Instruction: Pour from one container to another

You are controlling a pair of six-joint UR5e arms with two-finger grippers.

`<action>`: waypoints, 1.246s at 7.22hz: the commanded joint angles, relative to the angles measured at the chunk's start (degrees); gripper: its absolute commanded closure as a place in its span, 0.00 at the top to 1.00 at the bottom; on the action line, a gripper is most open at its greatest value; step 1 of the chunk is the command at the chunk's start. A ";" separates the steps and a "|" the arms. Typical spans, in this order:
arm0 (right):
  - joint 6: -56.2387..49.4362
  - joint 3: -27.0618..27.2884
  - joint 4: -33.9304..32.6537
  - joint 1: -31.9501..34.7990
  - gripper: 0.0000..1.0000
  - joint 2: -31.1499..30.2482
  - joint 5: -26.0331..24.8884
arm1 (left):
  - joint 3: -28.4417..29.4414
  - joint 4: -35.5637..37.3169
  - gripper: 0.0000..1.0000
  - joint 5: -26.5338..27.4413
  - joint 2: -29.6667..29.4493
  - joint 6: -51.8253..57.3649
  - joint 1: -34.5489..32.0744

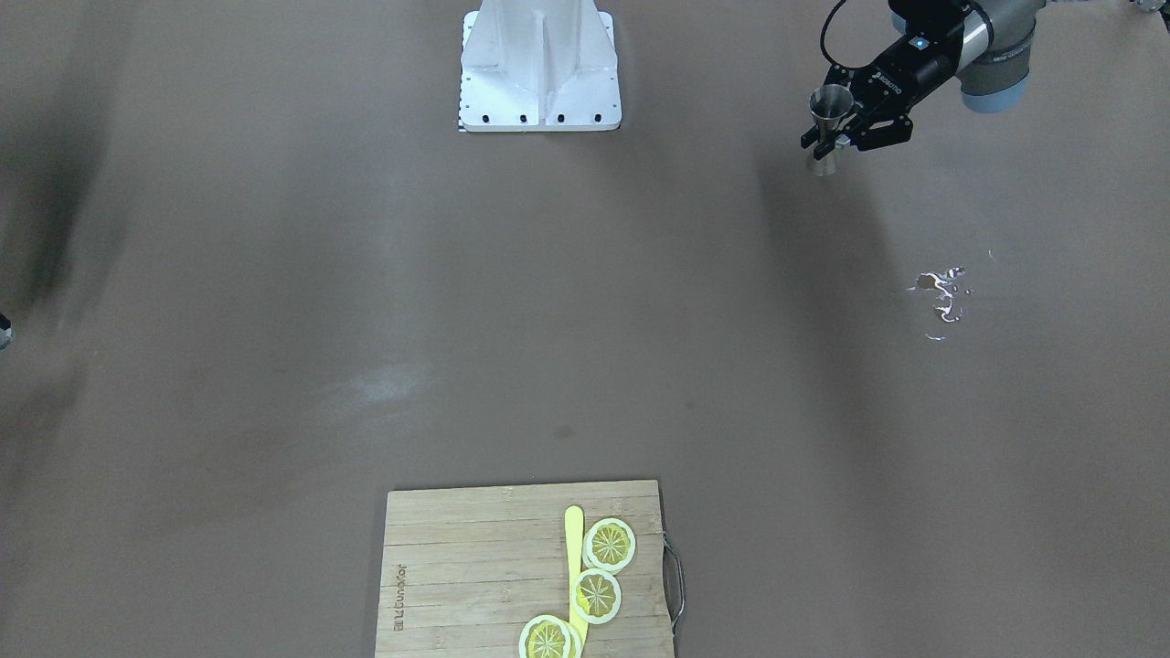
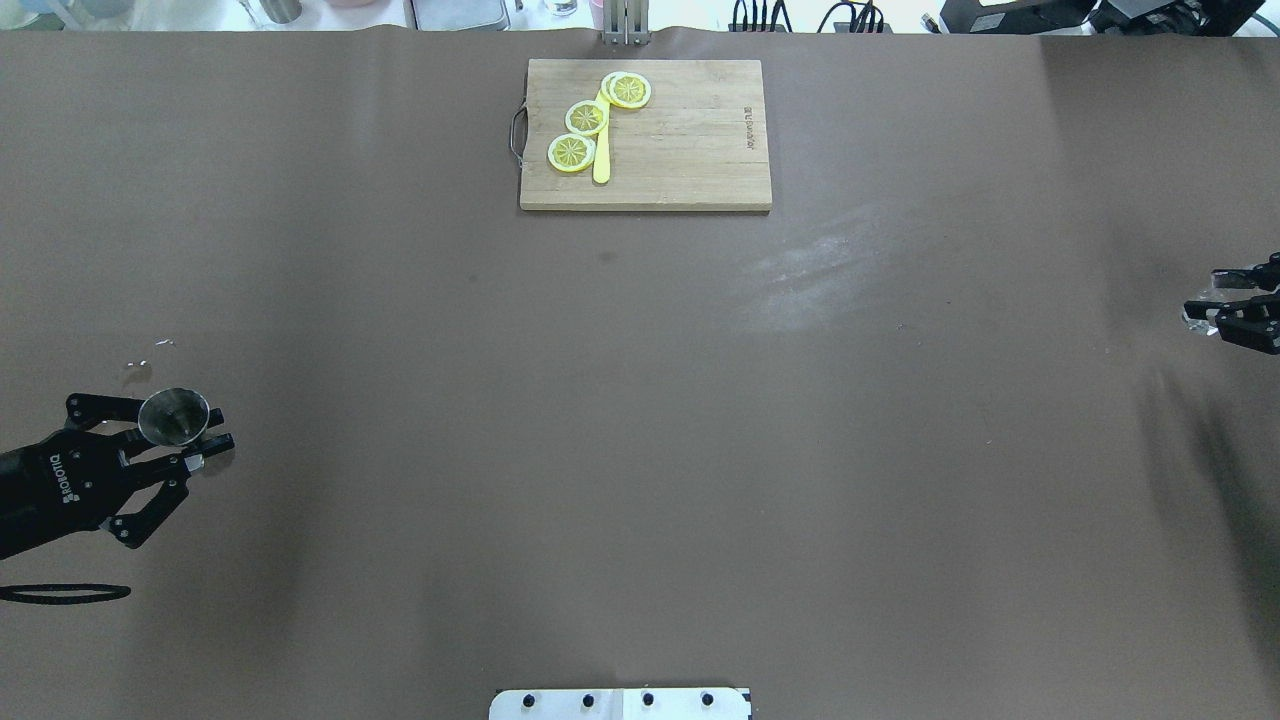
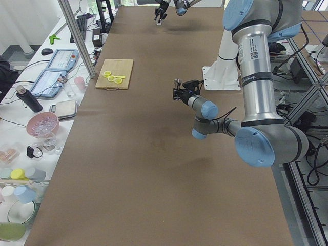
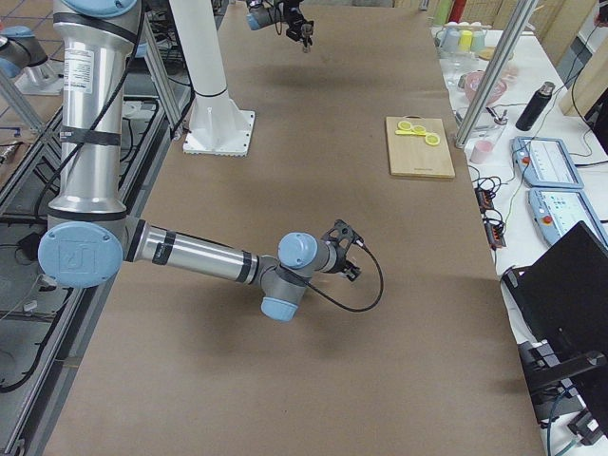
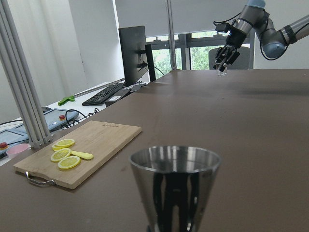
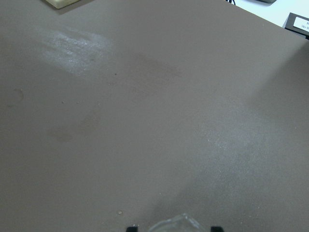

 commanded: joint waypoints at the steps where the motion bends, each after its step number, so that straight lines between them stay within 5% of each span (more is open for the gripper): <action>1: 0.05 -3.36 4.04 -2.66 0.00 0.08 -2.74 | 0.01 -0.15 0.00 4.83 0.02 0.00 0.00; 5: 0.14 -6.96 8.17 -4.95 0.00 0.34 -5.46 | -0.34 4.22 0.00 30.37 -0.16 -0.27 4.38; 9: 0.93 -8.30 10.04 -6.28 0.00 0.52 -6.26 | -2.18 22.83 0.00 43.52 -1.12 -13.49 5.10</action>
